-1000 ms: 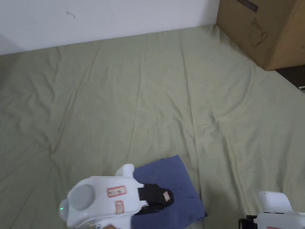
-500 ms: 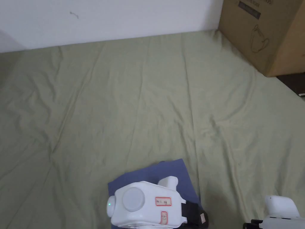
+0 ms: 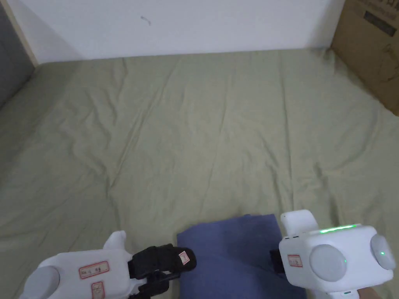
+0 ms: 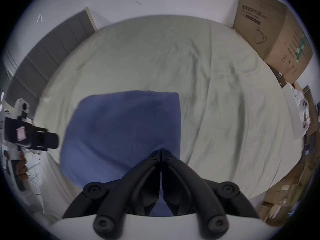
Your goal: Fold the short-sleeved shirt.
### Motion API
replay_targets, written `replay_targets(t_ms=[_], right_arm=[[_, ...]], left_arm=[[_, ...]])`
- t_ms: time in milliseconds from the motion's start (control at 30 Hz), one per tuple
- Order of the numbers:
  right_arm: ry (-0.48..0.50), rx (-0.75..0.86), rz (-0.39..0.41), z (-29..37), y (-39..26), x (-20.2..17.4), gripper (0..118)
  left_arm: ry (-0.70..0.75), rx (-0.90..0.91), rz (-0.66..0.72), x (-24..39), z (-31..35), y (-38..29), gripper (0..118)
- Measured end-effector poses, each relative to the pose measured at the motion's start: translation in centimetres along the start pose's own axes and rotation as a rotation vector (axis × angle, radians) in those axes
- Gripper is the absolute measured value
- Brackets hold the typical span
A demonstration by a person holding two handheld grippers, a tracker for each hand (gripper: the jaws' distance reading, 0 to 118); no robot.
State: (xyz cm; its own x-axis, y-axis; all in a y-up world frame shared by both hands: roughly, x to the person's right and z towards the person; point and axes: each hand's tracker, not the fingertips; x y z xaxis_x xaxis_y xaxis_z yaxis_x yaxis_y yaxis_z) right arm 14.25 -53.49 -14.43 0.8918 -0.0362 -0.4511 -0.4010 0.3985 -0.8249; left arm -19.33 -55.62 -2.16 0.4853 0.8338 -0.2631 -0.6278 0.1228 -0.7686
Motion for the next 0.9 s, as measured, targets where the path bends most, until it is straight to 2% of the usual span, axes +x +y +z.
replay_targets(t_ms=[33,133,267,400,467,533,567,633,700,767,900], right_arm=[[-0.031,-0.018,0.008,-0.9,0.2,-0.4,2],[-0.046,-0.053,0.033,-3.3,0.0,-0.6,2],[-0.043,-0.029,0.02,-2.7,-0.3,-0.5,2],[-0.036,-0.042,-0.009,-2.8,0.0,-0.1,1],[-0.031,-0.048,-0.033,-2.7,0.0,0.0,2],[-0.026,-0.052,-0.047,-2.8,0.2,0.2,2],[-0.023,-0.054,-0.056,-2.8,0.2,0.4,2],[-0.014,-0.06,-0.088,-2.7,0.3,0.7,2],[0.002,-0.067,-0.133,-2.4,0.5,1.0,2],[0.024,-0.069,-0.185,-1.9,0.5,1.4,1],[0.111,-0.057,-0.304,-0.3,0.6,2.1,2]], left_arm=[[-0.008,0.004,0.031,-0.9,0.1,0.1,95],[0.018,-0.028,0.048,-2.6,-1.0,0.7,95],[-0.003,-0.085,0.08,-4.0,-4.1,1.8,95],[-0.186,-0.093,0.132,-4.2,-7.1,2.9,95],[-0.232,-0.125,0.162,-4.8,-9.0,3.1,92],[-0.232,-0.143,0.165,-4.3,-9.9,2.7,82],[-0.228,-0.14,0.15,-4.0,-10.0,2.6,69],[-0.135,-0.146,0.053,-3.3,-10.1,2.2,30],[-0.146,-0.159,0.081,-3.7,-10.1,2.0,27],[-0.219,-0.165,0.097,-4.0,-9.2,2.3,25],[-0.139,-0.159,-0.03,-3.8,-5.9,4.7,25]])
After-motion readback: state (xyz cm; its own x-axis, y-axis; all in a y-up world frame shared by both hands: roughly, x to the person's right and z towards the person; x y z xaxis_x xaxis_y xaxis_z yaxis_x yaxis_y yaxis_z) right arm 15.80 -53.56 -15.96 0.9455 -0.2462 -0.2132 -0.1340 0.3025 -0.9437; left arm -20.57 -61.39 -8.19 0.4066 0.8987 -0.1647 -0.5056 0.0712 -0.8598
